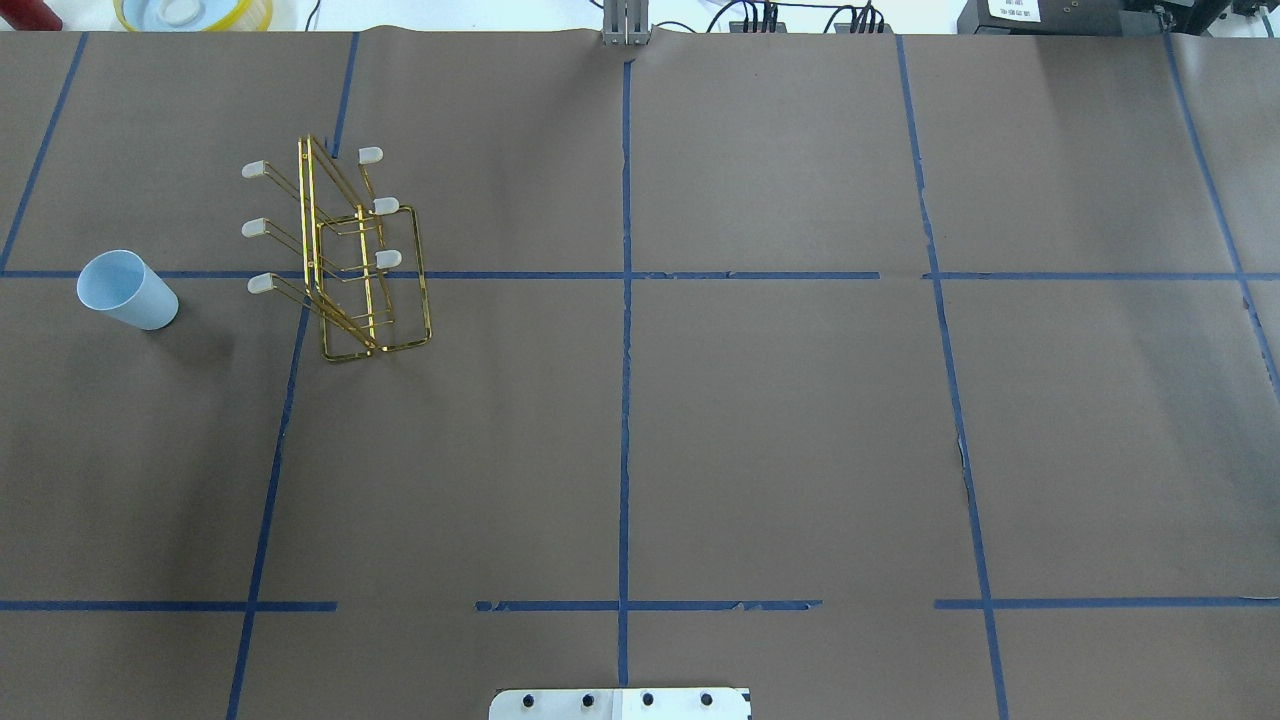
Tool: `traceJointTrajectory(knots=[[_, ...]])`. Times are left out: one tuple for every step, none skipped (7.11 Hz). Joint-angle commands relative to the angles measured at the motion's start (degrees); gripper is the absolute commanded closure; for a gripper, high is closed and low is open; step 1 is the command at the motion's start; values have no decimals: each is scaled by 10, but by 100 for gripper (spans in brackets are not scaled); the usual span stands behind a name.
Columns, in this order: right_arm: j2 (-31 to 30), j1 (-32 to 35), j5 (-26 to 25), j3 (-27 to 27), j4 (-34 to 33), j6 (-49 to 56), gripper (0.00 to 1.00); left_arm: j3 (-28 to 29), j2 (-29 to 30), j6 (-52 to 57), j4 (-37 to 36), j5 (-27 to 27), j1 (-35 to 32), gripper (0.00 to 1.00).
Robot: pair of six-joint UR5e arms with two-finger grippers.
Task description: Hang cup on cup holder
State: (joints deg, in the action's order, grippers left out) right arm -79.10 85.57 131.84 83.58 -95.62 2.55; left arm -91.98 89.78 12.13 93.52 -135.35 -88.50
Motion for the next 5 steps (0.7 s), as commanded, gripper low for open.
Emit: traceJointTrajectory(knots=[[0,0,0,0,0,-1,0,0,4,-2,2,-3,0,0],[0,0,0,0,0,0,0,0,7,-1,2,-3,0,0],[0,0,0,0,0,0,0,0,7,-1,2,-3,0,0],[0,0,0,0,0,0,0,1,7,-1,2,-3,0,0],[0,0,0,0,0,0,0,1,9,-1,2,-3,0,0]])
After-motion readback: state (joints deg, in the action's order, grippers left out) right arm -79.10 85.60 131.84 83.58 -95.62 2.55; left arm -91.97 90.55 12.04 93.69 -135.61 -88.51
